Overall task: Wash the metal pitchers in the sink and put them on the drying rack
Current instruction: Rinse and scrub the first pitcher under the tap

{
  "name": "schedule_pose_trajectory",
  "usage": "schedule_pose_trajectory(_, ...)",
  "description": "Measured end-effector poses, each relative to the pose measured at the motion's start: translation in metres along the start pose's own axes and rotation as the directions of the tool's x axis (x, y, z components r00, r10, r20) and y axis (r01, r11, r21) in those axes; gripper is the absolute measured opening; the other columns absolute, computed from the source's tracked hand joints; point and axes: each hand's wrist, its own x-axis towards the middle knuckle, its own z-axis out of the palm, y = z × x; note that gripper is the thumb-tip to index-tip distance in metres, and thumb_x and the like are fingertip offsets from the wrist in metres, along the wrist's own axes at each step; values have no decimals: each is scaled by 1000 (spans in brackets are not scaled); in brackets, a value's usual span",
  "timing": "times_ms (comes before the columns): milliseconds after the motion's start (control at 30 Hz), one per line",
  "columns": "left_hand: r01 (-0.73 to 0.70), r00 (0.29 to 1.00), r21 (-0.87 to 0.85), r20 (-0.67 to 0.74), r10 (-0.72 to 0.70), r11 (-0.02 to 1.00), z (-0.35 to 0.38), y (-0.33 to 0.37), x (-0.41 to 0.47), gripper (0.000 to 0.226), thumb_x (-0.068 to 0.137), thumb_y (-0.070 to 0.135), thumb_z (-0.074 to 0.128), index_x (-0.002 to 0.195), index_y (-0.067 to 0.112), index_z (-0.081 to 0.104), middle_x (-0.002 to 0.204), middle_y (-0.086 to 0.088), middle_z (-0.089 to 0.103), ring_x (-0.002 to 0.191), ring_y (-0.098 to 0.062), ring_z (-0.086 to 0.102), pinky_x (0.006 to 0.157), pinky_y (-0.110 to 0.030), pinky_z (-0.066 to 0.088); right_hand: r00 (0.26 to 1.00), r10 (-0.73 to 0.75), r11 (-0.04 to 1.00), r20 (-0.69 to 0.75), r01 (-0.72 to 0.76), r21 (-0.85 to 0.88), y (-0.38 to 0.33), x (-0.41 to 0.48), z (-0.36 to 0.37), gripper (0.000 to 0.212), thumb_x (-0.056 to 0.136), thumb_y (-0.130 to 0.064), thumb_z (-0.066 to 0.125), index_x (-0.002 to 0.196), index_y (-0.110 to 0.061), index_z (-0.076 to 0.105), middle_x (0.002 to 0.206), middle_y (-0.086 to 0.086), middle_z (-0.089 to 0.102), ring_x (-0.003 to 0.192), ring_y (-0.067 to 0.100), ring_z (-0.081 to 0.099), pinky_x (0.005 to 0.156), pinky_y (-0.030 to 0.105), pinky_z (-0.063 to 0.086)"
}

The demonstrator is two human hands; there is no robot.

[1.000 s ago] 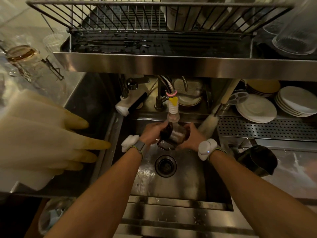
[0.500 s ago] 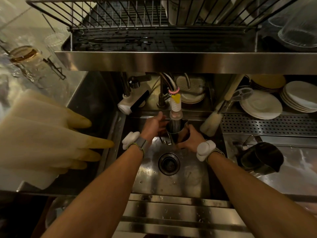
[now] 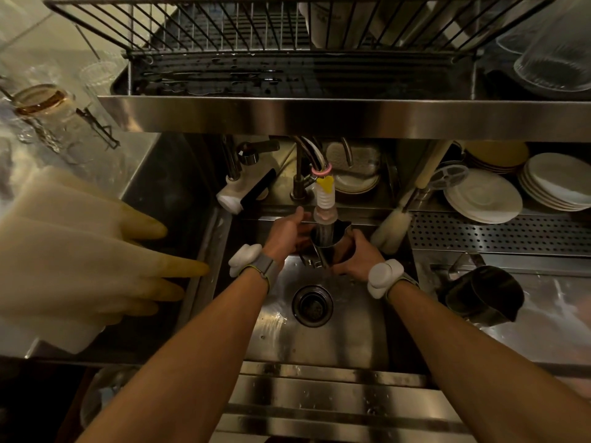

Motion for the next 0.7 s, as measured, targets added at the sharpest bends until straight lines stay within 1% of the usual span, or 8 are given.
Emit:
schedule_pose_trajectory(33,4,1000,6,-12,-4,1000,0,0,1,43,100,34,36,122,5,58,90,-5,66,73,-12,60,45,-13,49,1000,-3,1000,1,3,-7,0,1,-1,91,60,-16,84,136,-15,34,126,9,55,109,25,55,79,24,42)
schedule_pose_trajectory(100,7,998,45,-65,-4,999,0,-1,5,46,100,35,36,122,0,57,99,-12,65,78,-20,62,62,-24,54,1000,-10,999,3,10,-35,-2,1,-5,89,58,-18,85,133,-15,38,126,10,54,108,24,54,80,26,43)
schedule_pose_trajectory(167,-7,989,216,-143,38,976,-3,-3,10,49,100,37,36,118,-4,58,116,-21,63,100,-33,62,89,-39,50,1000,-17,996,5,17,-85,-3,1,-9,91,57,-21,86,135,-16,38,128,12,49,110,26,53,85,29,45)
schedule_pose_trajectory(233,-21,976,355,-193,96,934,-7,-6,12,51,99,38,36,111,-4,62,121,-23,61,113,-35,57,101,-42,42,1000,-14,990,0,14,-140,-4,0,-13,94,55,-25,87,136,-20,39,128,12,44,112,29,52,91,30,45)
schedule_pose_trajectory(400,-45,973,460,-181,143,887,-12,-12,14,49,98,39,38,98,0,66,115,-21,64,110,-33,57,93,-35,41,998,-42,991,-43,36,-129,-3,-4,-14,89,52,-27,89,130,-21,44,126,11,45,108,27,54,92,31,47)
schedule_pose_trajectory(500,-49,974,457,-174,143,888,-15,-15,13,44,98,38,39,91,3,64,112,-23,64,108,-33,59,89,-34,41,996,-54,996,-72,48,-79,-7,-2,-13,91,50,-30,91,128,-22,46,129,11,43,110,26,53,91,25,42)
schedule_pose_trajectory(567,-59,977,439,-160,142,897,-16,-16,13,42,99,37,39,92,3,64,113,-24,65,109,-33,59,93,-35,42,996,-54,995,-68,47,-93,-10,-1,-12,94,49,-32,91,131,-22,45,132,11,38,114,27,50,90,22,37)
schedule_pose_trajectory(700,-47,977,428,-166,130,903,-17,-18,13,47,98,38,41,99,-1,66,112,-21,66,109,-32,59,92,-34,42,993,-69,995,-94,62,-73,-15,1,-9,100,50,-32,91,136,-20,40,134,11,35,117,28,49,94,25,39)
